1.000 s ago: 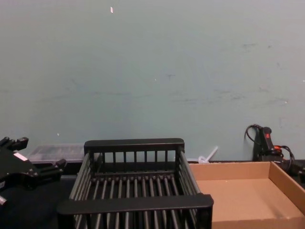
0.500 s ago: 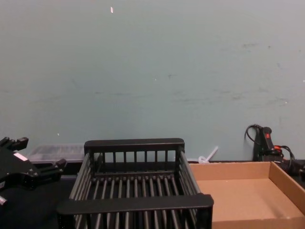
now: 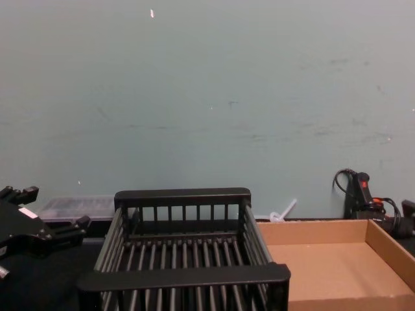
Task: Pick up the white tape and place it into the black box , Pick up the silver tape and place it into the brown box.
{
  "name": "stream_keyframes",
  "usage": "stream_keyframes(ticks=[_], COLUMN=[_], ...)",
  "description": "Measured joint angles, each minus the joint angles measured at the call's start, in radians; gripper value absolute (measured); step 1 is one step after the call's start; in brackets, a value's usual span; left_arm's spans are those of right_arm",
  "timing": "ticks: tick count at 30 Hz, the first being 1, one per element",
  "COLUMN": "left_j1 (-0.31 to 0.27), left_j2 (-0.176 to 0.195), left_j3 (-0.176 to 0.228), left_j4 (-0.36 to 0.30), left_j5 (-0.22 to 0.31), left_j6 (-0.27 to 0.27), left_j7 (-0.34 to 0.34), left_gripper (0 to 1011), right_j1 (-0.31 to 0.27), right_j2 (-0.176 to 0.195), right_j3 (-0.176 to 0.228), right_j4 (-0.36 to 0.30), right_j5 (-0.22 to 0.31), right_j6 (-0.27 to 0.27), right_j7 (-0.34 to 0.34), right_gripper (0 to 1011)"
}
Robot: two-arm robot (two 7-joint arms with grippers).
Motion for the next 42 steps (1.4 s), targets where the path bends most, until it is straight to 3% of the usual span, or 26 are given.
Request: stream_keyframes(ticks=[11,22,42], left_j1=[0.0,0.0,0.0], left_j2=[0.0,0.0,0.0], left_j3=[0.0,0.0,0.0], left_j4=[0.0,0.0,0.0], left_j5=[0.0,0.0,0.0], left_j6=[0.0,0.0,0.0], left_j7=[0.0,0.0,0.0], left_gripper=[1002,1001,1001], right_j1=[-0.047,-0.1,-0.205], right_j2=[0.063,0.103,0.161], right_j3=[0.052,0.096,0.141], right_j4=[-0.096,-0.179,-0.248], right_j5=[0.097,0.165,0.209], right_j6=[0.124,0.225,0.426], right_j7=[0.128,0.216,0.306], right_gripper=[1002,1002,1002])
